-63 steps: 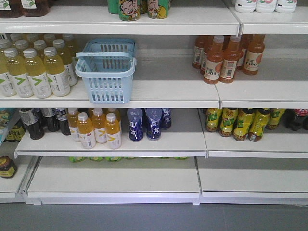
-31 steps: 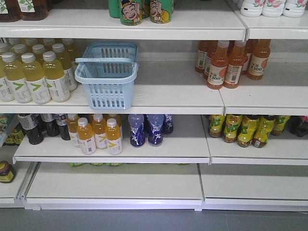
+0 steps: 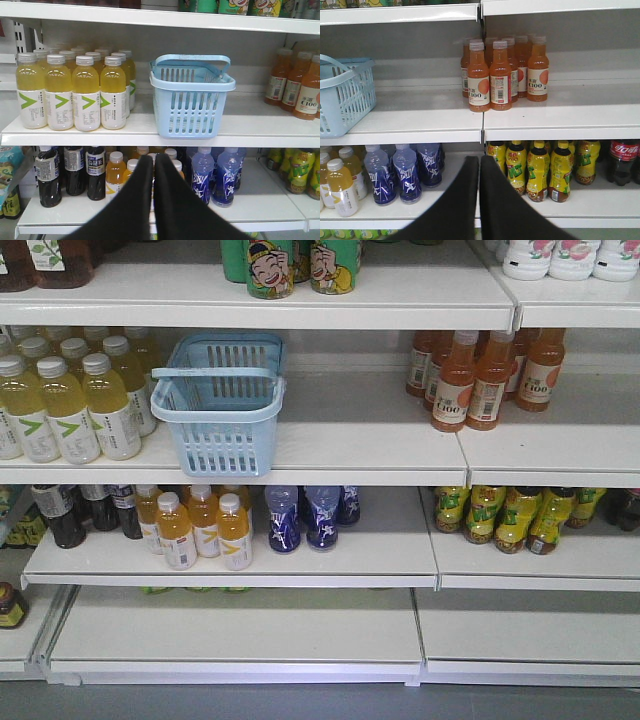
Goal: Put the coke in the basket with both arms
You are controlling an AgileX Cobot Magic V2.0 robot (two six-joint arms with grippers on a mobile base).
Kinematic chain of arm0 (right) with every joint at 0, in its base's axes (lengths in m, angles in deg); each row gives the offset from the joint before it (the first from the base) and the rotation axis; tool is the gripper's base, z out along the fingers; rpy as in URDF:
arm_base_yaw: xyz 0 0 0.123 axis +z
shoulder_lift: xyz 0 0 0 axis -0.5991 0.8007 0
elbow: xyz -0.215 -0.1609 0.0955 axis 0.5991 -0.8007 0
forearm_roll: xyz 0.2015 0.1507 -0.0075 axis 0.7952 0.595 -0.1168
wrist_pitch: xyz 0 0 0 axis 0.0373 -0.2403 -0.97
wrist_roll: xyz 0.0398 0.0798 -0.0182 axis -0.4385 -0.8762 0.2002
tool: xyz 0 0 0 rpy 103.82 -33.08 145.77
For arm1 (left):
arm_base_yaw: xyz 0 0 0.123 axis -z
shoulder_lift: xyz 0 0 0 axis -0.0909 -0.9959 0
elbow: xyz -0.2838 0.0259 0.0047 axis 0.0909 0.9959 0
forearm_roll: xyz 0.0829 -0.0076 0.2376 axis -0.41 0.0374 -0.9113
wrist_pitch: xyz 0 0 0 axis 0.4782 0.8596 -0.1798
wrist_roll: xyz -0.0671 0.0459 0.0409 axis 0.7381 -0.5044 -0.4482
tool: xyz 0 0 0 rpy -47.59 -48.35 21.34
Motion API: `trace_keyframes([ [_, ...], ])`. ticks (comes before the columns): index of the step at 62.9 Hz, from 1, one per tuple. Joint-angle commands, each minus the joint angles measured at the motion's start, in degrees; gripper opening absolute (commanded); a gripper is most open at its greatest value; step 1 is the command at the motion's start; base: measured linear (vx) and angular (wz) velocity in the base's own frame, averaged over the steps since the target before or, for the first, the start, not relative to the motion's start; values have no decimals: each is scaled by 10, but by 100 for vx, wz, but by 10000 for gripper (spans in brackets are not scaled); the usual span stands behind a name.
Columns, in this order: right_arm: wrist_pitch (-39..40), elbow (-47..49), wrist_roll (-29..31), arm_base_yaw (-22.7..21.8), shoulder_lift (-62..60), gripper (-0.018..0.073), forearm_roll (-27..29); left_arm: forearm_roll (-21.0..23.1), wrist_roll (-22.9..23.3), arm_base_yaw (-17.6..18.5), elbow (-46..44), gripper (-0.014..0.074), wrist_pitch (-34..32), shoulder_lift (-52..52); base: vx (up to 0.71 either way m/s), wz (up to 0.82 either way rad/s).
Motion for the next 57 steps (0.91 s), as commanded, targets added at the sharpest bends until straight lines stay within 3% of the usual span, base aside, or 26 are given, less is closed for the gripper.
trace_keyframes([
  [1,44,-6,5,-3,-10,-5,-5,7,5,1,-1,-8,-43,8,5,0],
  [57,44,-6,5,-3,-10,-5,-5,7,5,1,-1,-8,-43,8,4,-1],
])
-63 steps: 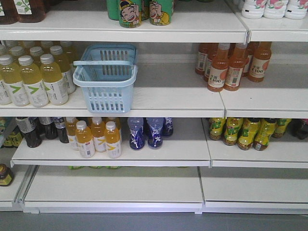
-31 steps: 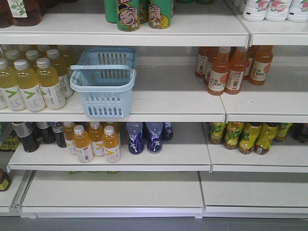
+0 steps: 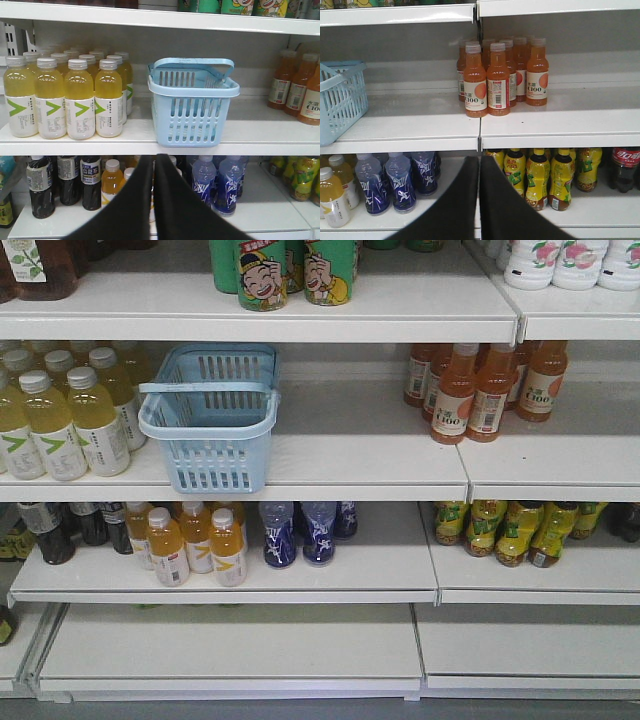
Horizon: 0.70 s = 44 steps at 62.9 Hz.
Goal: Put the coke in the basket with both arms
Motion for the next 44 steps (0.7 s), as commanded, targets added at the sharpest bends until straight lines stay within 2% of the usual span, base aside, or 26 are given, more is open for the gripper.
trace_keyframes([
  [1,44,-6,5,-3,-10,-5,-5,7,5,1,-1,-8,-43,8,3,-1],
  [44,45,-6,5,-3,-10,-5,-5,7,5,1,-1,-6,-43,8,2,-1],
])
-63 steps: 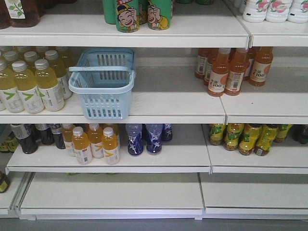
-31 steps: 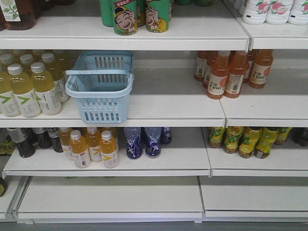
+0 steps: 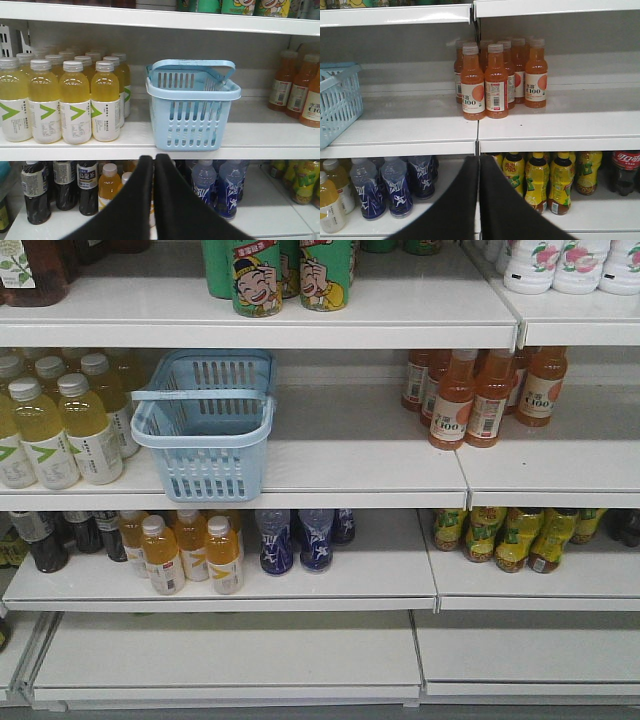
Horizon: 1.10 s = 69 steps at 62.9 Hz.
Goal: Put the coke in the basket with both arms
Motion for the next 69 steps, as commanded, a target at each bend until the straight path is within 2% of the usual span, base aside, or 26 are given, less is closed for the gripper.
trace_keyframes([
  [1,45,-6,5,-3,-10,-5,-5,7,5,1,-1,-6,-43,8,2,0],
  [69,45,-6,5,-3,-10,-5,-5,7,5,1,-1,-6,-43,8,1,0],
])
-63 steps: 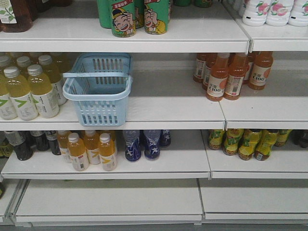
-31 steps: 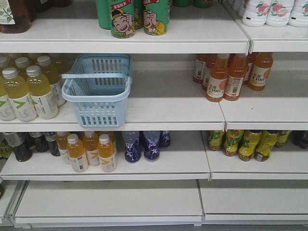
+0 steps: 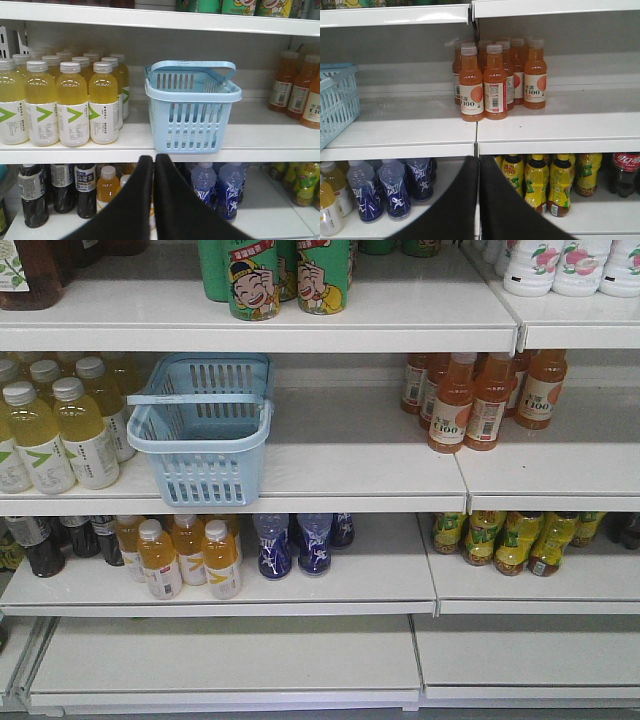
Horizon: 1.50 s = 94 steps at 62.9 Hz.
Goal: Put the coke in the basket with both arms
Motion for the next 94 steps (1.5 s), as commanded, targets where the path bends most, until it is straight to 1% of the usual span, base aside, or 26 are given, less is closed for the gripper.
trace_keyframes([
  [1,45,-6,5,-3,-10,-5,-5,7,5,1,-1,-6,-43,8,0,0],
  [90,45,-6,5,-3,-10,-5,-5,7,5,1,-1,-6,-43,8,0,0],
  [93,45,-6,5,-3,-10,-5,-5,9,9,1,-1,-6,-47,8,0,0],
  [94,45,-6,5,-3,-10,-5,-5,11,17,1,-1,-6,-48,8,0,0],
])
